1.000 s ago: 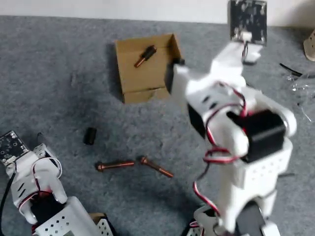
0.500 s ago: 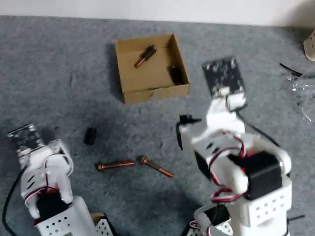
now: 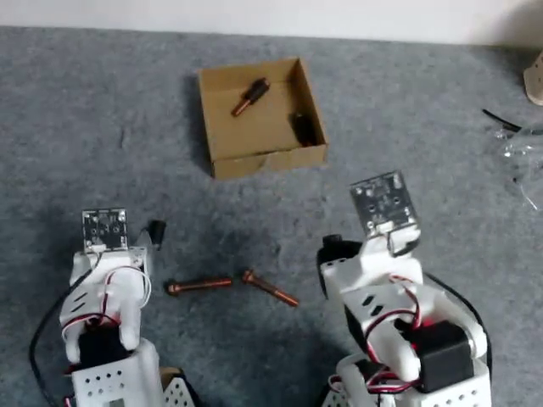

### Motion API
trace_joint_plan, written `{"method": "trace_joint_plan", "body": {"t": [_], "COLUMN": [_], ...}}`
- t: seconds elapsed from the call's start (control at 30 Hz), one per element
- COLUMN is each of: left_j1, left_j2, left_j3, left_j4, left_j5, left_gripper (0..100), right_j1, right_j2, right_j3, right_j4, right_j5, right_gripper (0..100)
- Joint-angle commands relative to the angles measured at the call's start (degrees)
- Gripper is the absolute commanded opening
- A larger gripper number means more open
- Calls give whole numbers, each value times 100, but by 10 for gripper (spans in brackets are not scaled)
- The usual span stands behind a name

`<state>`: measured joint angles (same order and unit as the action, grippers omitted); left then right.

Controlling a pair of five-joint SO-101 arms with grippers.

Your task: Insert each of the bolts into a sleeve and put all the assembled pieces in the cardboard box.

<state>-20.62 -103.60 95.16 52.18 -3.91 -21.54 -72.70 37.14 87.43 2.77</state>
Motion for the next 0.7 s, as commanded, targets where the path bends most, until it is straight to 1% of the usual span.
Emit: {"method": "trace_joint_plan", "body": {"t": [0.0, 0.03, 0.1, 0.2, 0.23, 0.3, 0.4, 0.5, 0.67], "left_j1": [127, 163, 488, 1209, 1376, 1508, 1771, 1991, 2132], "left_j2": [-4, -4, 4, 4, 13, 154, 699, 1560, 3380], "left_j3": [-769, -1024, -1543, -2009, -2009, -1771, -1754, -2062, -2712], "left_j4": [343, 642, 1389, 2321, 2391, 2207, 2136, 2110, 2127], "left_j5": [1134, 1530, 2119, 2602, 2716, 2725, 2734, 2769, 3323], "left_gripper": [200, 200, 200, 203, 203, 203, 204, 204, 204], "right_j1": [171, 180, 189, 189, 189, 189, 189, 189, 189], "right_j2": [-48, -48, -48, -48, -48, -48, -48, -48, -48], "right_j3": [-31, -31, -40, -40, -31, -31, -31, -31, -31], "right_j4": [-268, -268, -286, -286, -286, -286, -286, -286, -347], "right_j5": [88, 88, 88, 88, 88, 88, 88, 88, 88], "right_gripper": [5, 5, 5, 5, 5, 5, 5, 5, 5]}}
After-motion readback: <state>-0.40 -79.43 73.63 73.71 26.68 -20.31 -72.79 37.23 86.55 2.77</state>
